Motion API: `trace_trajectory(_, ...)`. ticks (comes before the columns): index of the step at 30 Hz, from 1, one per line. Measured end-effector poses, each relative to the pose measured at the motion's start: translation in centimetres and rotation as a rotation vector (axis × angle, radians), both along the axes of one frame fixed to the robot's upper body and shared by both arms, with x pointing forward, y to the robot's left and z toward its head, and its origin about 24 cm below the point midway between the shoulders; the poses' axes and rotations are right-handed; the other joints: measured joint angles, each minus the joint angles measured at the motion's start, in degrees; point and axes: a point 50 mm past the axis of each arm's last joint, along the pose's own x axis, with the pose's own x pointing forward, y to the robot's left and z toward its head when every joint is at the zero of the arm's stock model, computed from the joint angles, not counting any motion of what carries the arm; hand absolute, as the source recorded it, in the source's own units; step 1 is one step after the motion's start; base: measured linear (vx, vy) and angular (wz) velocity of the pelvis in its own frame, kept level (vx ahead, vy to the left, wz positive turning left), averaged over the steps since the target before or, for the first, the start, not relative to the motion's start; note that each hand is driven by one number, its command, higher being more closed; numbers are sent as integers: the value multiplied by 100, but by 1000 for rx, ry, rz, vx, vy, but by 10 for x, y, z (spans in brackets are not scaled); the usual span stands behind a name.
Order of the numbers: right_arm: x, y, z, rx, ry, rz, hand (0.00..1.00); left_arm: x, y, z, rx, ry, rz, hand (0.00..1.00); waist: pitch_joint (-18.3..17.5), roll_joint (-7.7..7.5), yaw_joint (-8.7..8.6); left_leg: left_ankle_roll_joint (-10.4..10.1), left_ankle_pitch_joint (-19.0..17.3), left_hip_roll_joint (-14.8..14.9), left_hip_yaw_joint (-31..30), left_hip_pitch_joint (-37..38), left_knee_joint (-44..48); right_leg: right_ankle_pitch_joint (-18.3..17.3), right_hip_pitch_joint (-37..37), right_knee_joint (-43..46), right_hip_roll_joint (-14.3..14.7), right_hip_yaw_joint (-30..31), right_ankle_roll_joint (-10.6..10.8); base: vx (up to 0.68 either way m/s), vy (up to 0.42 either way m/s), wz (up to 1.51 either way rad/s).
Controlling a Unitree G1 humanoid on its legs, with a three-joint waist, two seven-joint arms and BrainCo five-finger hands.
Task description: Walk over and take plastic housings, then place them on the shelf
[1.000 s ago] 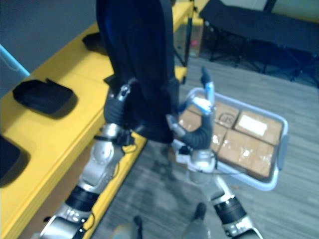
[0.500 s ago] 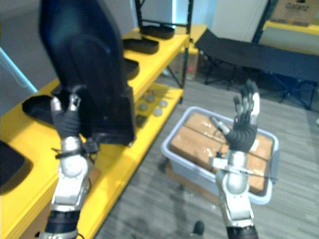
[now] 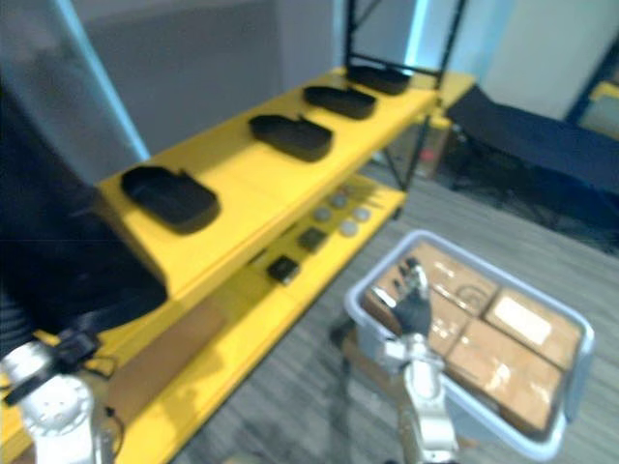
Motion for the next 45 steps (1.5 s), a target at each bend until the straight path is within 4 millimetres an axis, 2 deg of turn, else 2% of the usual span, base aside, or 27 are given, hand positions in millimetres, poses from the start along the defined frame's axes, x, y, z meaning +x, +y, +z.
trace_trajectory(1,3,8,0,0,0,38,0,-10,6,-2,-11,9,47,100,-26,-30,124,0,0,-23,-98,-31,8,-19,37,15,-9,-126,3,32,25,40)
trace_trajectory(5,9,25,0,1,14,102,0,-37,17,-13,-76,22,149,100,-42,-55,402,14,-9,-107,-320,-106,65,-79,158,20,-43,-336,27,15,39,33)
trace_trajectory(9,7,28,-4,-31,51,126,0,-44,17,-16,-128,-16,142,100,-59,-57,417,62,-17,-216,-653,-295,139,-201,401,20,-80,-840,80,-5,9,57)
trace_trajectory(11,4,22,-5,-56,70,92,0,-39,14,-10,-107,-37,72,100,-67,-69,288,137,154,-255,-722,-619,136,-276,545,22,-110,-1389,165,-7,-12,122)
trace_trajectory(12,2,20,-6,-64,76,78,0,-37,12,-7,-96,-46,51,100,-65,-63,279,119,239,-256,-722,-687,95,-283,576,22,-119,-1534,175,9,13,113)
trace_trajectory(15,-1,16,-10,-118,91,60,0,-36,6,3,-45,-95,1,100,-60,-61,430,54,399,-356,-754,-694,-63,-270,608,75,-223,-1626,183,12,87,39)
trace_trajectory(16,-1,15,-10,-125,84,58,0,-35,2,8,-24,-115,-24,100,-35,7,410,63,401,-383,-798,-686,-67,-383,595,259,-290,-1560,104,26,111,34)
trace_trajectory(18,-2,8,-10,-135,75,41,0,-26,-5,19,31,-151,-106,100,8,72,258,95,458,-456,-1018,-690,-114,-680,574,641,-394,-1235,-104,34,100,61)
trace_trajectory(19,-4,1,-10,-143,67,25,0,-17,-9,28,90,-166,-184,100,14,68,128,85,562,-465,-1113,-705,-219,-821,515,872,-430,-737,-257,20,89,70)
trace_trajectory(20,-5,-3,-10,-158,60,17,0,-12,-11,32,122,-172,-224,100,15,70,72,87,619,-461,-1177,-717,-280,-847,479,993,-444,-526,-266,12,89,86)
trace_trajectory(21,-6,-9,-9,-177,42,11,0,-4,-15,42,189,-181,-292,100,23,63,-50,63,747,-423,-1200,-726,-393,-901,412,1191,-459,-196,-239,12,44,64)
trace_trajectory(22,-6,-13,-6,-186,19,10,0,1,-17,49,240,-185,-334,100,44,20,-80,30,842,-421,-1181,-733,-445,-970,343,1317,-504,-63,-148,2,0,42)
trace_trajectory(23,-4,-18,-1,-200,-26,26,0,11,-20,57,303,-180,-394,100,73,-37,-75,20,900,-422,-1086,-784,-463,-1067,258,1359,-538,-30,-102,-12,-35,-2)
trace_trajectory(25,0,-19,6,-215,-70,64,0,16,-19,58,326,-162,-424,100,109,-43,-72,18,924,-418,-940,-775,-454,-1106,238,1258,-551,33,-45,-40,-39,-28)
trace_trajectory(28,0,-23,20,-264,-162,147,0,25,-23,50,303,-133,-511,100,172,55,-129,-10,970,-407,-821,-761,-450,-1199,269,1058,-534,52,91,-69,-46,-21)
trace_trajectory(32,0,-26,27,-315,-220,213,0,32,-27,40,263,-100,-563,100,339,304,-226,42,1109,-271,-720,-678,-570,-1341,294,1135,-453,59,330,-113,-53,-1)
trace_trajectory(34,0,-27,30,-322,-239,221,0,30,-27,40,271,-105,-563,100,396,323,-206,57,1104,-243,-676,-686,-540,-1385,296,1160,-456,51,371,-109,-7,8)
trace_trajectory(36,1,-25,34,-317,-271,219,0,28,-28,41,286,-123,-561,100,446,260,-172,64,1094,-241,-545,-743,-437,-1434,321,1208,-501,40,426,-61,34,14)
trace_trajectory(38,4,-19,40,-290,-314,204,0,26,-27,43,307,-133,-554,100,550,133,-96,97,841,-387,-553,-903,32,-1509,399,1329,-616,31,436,-2,79,18)
trace_trajectory(39,4,-18,42,-278,-321,193,0,25,-26,44,314,-130,-552,100,571,89,-64,111,753,-429,-551,-963,179,-1544,412,1373,-648,35,387,17,109,16)
trace_trajectory(40,4,-15,44,-255,-333,174,0,24,-25,45,323,-127,-546,100,616,-58,-18,211,546,-550,-473,-1023,485,-1630,499,1393,-770,40,307,54,154,23)
trace_trajectory(41,3,-14,45,-238,-338,161,0,22,-23,45,334,-120,-538,100,639,-205,-15,536,315,-682,-194,-1040,818,-1737,649,1350,-892,39,-90,82,166,26)
trace_trajectory(42,2,-14,45,-237,-339,155,0,20,-23,45,336,-117,-535,100,610,-214,-33,652,175,-725,-109,-1025,927,-1745,702,1491,-899,41,-519,135,195,22)
trace_trajectory(43,1,-16,47,-245,-352,148,0,18,-22,43,334,-117,-526,100,563,-76,-32,491,36,-722,-116,-969,1031,-1435,420,2353,-1075,364,-998,105,179,18)
trace_trajectory(44,0,-16,46,-243,-352,149,0,18,-22,45,342,-115,-521,100,501,-70,-31,542,6,-762,-128,-916,1020,-1186,162,2789,-1184,620,-1061,149,251,14)
trace_trajectory(45,0,-14,47,-235,-358,150,0,16,-19,48,362,-120,-505,100,438,-104,-42,628,-39,-805,-111,-783,906,-657,-248,3423,-1285,1168,-1008,181,250,16)
